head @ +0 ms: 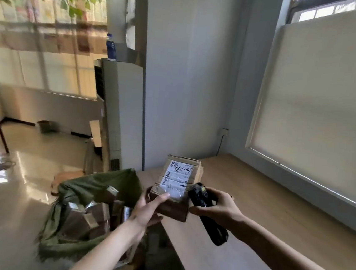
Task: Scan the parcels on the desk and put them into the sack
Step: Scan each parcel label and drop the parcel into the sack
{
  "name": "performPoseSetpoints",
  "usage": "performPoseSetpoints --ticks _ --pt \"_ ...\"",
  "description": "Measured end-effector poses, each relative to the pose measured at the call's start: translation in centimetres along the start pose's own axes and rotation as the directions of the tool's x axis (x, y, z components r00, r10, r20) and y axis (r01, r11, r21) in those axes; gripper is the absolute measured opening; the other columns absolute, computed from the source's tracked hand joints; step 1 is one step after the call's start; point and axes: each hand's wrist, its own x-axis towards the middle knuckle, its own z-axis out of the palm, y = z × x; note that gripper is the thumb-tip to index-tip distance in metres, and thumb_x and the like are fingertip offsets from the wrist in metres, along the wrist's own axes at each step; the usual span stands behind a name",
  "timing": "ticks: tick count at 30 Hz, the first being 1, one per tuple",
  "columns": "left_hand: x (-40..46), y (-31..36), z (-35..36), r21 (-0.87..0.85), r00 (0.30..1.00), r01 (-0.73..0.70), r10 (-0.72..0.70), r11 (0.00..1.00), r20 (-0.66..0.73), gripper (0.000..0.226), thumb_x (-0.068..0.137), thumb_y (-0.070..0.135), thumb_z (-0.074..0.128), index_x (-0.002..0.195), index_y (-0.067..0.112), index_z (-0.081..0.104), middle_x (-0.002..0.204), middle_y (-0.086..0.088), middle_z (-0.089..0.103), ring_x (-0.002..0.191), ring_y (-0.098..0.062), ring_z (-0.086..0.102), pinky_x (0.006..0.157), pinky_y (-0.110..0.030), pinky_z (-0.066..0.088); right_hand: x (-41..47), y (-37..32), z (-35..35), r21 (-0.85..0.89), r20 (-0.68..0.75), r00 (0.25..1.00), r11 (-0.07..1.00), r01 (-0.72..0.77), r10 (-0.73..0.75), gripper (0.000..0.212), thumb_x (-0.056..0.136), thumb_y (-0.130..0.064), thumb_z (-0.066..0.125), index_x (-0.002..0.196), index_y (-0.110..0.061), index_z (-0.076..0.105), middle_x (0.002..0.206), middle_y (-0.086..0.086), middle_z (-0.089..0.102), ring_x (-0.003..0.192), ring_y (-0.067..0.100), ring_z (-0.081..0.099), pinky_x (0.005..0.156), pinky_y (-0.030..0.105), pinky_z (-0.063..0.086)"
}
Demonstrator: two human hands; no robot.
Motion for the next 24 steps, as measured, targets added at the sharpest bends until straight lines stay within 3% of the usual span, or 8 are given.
performPoseSetpoints --ticks 5,8,10,12,14,17,22,24 --pt "2.7 0.0 -12.0 0.033 0.988 0.007 -0.001 0.999 -0.157 0.042 0.081 0.053 0.074 0.116 0.038 0.057 0.122 0.003 0.066 0.107 -0.011 0.061 0.106 -0.042 0.044 7.0 -3.4 10.8 0.056 0.124 0.991 0.998 0.042 -0.048 0.055 0.069 -0.026 0.096 0.12 -0.022 0.074 0.098 -0.012 0.076 0.078 -0.007 0.069 0.066 0.007 0.048" --pt "4.5 -0.2 -17.5 0.078 0.98 0.003 0.012 0.997 -0.197 0.029 0.089 0.033 0.073 0.109 0.036 0.053 0.109 0.008 0.057 0.093 -0.005 0.054 0.092 -0.031 0.041 10.3 -4.8 16.2 0.075 0.191 0.979 0.996 0.055 -0.069 0.068 0.068 -0.028 0.097 0.13 -0.023 0.07 0.107 -0.011 0.077 0.086 -0.004 0.072 0.07 0.009 0.052" --pt "5.8 -0.1 -20.4 0.099 0.979 0.012 0.008 0.995 -0.205 0.044 0.085 0.032 0.076 0.121 0.035 0.051 0.123 0.0 0.057 0.105 -0.012 0.057 0.095 -0.034 0.043 12.6 -5.5 19.2 0.077 0.242 0.968 0.996 0.047 -0.065 0.077 0.067 -0.031 0.097 0.136 -0.021 0.066 0.114 -0.009 0.076 0.092 0.003 0.074 0.078 0.017 0.058" --pt "7.7 -0.6 -23.3 0.11 0.977 0.041 -0.017 0.993 -0.215 0.088 0.078 0.04 0.08 0.152 0.031 0.034 0.152 -0.007 0.043 0.134 -0.027 0.046 0.113 -0.047 0.034 15.3 -6.0 21.6 0.065 0.295 0.954 0.997 0.043 -0.061 0.083 0.066 -0.033 0.098 0.14 -0.02 0.063 0.119 -0.008 0.074 0.098 0.005 0.073 0.085 0.021 0.059" --pt "9.4 -0.7 -25.3 0.107 0.976 0.064 -0.04 0.992 -0.215 0.094 0.081 0.04 0.077 0.157 0.029 0.024 0.156 -0.008 0.039 0.132 -0.025 0.044 0.116 -0.049 0.028 17.9 -6.3 23.7 0.053 0.325 0.944 0.997 0.05 -0.064 0.088 0.062 -0.038 0.099 0.14 -0.02 0.063 0.121 -0.008 0.074 0.101 0.005 0.071 0.088 0.019 0.057" --pt "12.5 -1.9 -27.8 0.08 0.969 0.112 -0.091 0.99 -0.229 0.09 0.083 0.039 0.073 0.157 0.026 0.025 0.147 -0.01 0.048 0.121 -0.021 0.047 0.112 -0.048 0.036 22.2 -5.6 26.6 0.071 0.355 0.934 0.997 0.015 -0.039 0.106 0.045 -0.055 0.097 0.139 -0.022 0.063 0.118 -0.007 0.075 0.104 0.009 0.072 0.097 0.032 0.058" --pt "20.3 -4.9 -31.4 0.124 0.95 0.195 -0.156 0.973 -0.272 0.083 0.079 0.043 0.08 0.151 0.034 0.039 0.15 -0.004 0.048 0.127 -0.019 0.051 0.112 -0.045 0.04 30.4 -2.0 30.8 0.016 0.42 0.898 0.988 -0.154 0.134 0.061 0.061 -0.032 0.099 0.115 -0.021 0.072 0.096 -0.001 0.077 0.086 0.016 0.076 0.088 0.037 0.063" --pt "24.1 -6.7 -32.6 0.152 0.937 0.252 -0.202 0.956 -0.285 0.093 0.065 0.057 0.084 0.147 0.041 0.043 0.143 -0.003 0.055 0.123 -0.021 0.057 0.109 -0.048 0.044 33.8 0.1 32.6 0.002 0.432 0.883 0.979 -0.205 0.184 0.058 0.065 -0.029 0.098 0.115 -0.017 0.071 0.094 0.0 0.076 0.082 0.016 0.075 0.079 0.031 0.063"
